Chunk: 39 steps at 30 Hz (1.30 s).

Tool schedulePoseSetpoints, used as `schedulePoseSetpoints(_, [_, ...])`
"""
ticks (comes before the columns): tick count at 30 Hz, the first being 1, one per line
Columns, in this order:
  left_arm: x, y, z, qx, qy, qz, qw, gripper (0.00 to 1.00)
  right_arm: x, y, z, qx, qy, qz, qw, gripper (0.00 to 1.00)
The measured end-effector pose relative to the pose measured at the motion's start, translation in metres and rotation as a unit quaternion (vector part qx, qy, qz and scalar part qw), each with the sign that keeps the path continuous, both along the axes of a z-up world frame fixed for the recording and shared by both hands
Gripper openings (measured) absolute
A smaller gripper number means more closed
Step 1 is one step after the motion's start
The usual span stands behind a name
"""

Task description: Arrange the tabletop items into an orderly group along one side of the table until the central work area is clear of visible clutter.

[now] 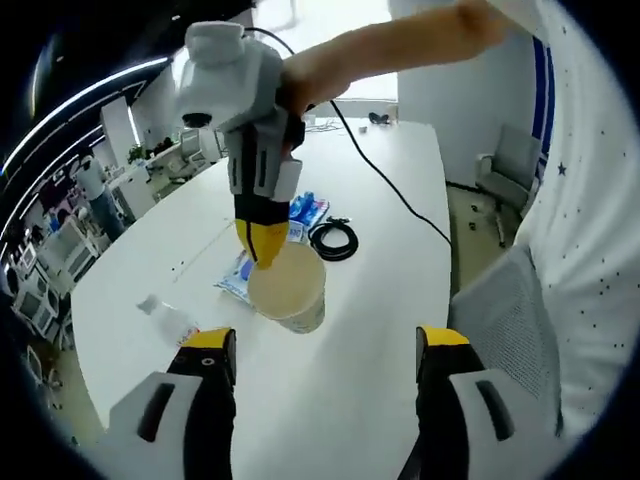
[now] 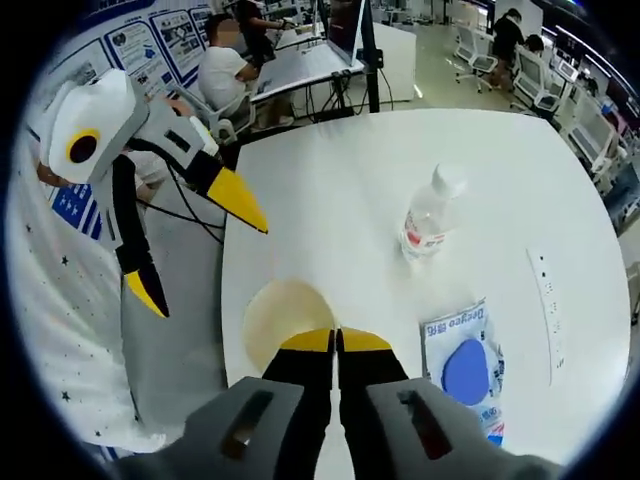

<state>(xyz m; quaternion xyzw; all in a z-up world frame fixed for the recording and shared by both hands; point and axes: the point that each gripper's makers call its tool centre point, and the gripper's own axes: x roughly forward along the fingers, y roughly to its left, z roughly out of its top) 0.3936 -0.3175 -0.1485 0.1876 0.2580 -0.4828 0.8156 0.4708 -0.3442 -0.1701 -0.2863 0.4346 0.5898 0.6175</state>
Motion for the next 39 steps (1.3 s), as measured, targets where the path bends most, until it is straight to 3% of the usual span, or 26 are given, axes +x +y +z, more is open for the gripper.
schedulePoseSetpoints(6, [0.005,0.007,0.012,-0.063,0.009,0.04,0.9972,0.8,0.011,0.001,0.001,0.005,-0.004,-0.01,0.9999,0.0])
schedulePoseSetpoints(15, [0.014,0.025,0.017,-0.12,0.013,0.091,0.9885,0.86,0.034,-0.001,0.0,0.02,-0.008,-0.043,0.9988,0.0])
schedulePoseSetpoints(30, [0.019,0.056,0.016,-0.149,0.015,0.144,0.9781,0.86,0.091,-0.004,-0.006,0.066,-0.028,-0.137,0.988,0.0])
schedulePoseSetpoints(39, [0.025,0.064,0.015,-0.156,0.017,0.157,0.9751,0.85,0.118,0.001,-0.025,0.073,-0.022,-0.176,0.9813,0.0])
